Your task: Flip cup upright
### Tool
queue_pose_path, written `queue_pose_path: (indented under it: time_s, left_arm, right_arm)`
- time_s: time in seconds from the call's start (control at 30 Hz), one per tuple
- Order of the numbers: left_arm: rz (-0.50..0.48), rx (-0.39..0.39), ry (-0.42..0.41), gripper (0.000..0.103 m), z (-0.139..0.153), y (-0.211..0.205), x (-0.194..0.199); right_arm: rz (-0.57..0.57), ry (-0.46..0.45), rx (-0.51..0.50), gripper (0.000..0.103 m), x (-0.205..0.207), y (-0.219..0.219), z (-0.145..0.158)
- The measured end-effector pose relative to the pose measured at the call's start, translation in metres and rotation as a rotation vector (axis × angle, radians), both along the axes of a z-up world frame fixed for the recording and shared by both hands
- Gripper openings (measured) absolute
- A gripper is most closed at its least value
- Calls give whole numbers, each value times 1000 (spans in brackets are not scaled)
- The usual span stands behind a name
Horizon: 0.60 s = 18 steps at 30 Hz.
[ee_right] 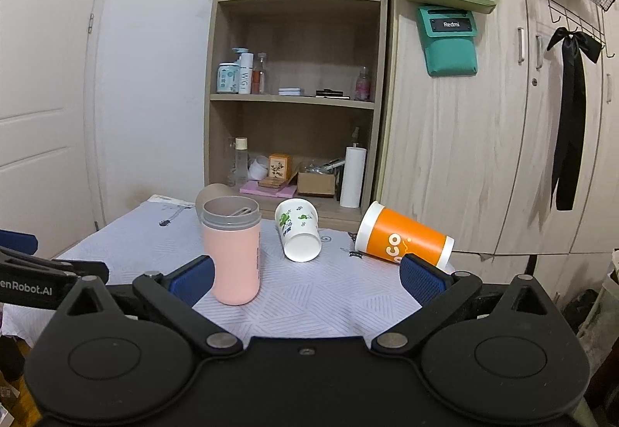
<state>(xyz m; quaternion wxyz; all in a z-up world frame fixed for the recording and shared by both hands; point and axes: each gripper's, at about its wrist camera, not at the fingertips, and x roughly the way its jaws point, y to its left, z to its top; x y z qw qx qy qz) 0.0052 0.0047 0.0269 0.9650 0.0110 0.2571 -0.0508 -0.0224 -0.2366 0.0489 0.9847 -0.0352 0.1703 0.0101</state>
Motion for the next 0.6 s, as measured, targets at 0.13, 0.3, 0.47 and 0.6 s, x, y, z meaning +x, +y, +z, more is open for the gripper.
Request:
queue_pose_path:
  time_s: [0.13,0.3,0.47,0.6]
  left_arm:
    - [11,3,12,103,0,0,2]
    - [14,8,18,103,-1,-1,2]
    - [53,76,46,103,-4,-7,8]
    - [50,89,63,103,-7,-8,11]
  right_arm:
    - [-9,2,2,103,0,0,0]
    - [-27,3,8,103,1,-2,-1]
    - [-41,14,13,103,3,-2,-2]
    - [-46,16,9,103,3,-3,-2]
